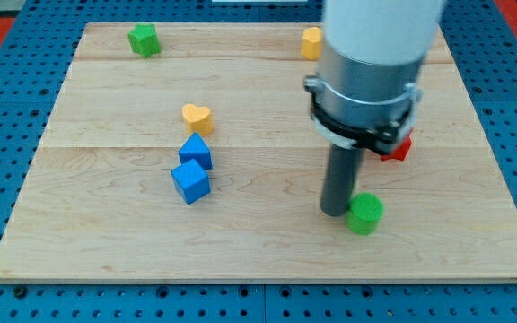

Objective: Place the arm to the top center of the board

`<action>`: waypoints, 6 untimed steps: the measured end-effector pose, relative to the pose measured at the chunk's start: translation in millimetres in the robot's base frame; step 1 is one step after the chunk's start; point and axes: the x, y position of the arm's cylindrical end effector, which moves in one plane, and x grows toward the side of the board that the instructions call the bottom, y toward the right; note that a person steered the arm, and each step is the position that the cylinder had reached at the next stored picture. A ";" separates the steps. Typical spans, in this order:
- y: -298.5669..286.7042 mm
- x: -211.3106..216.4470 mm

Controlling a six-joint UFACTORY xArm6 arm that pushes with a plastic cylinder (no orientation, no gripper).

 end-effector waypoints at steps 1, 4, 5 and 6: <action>35.4 17.7; -44.7 -110.3; -49.7 -186.1; -102.9 -248.8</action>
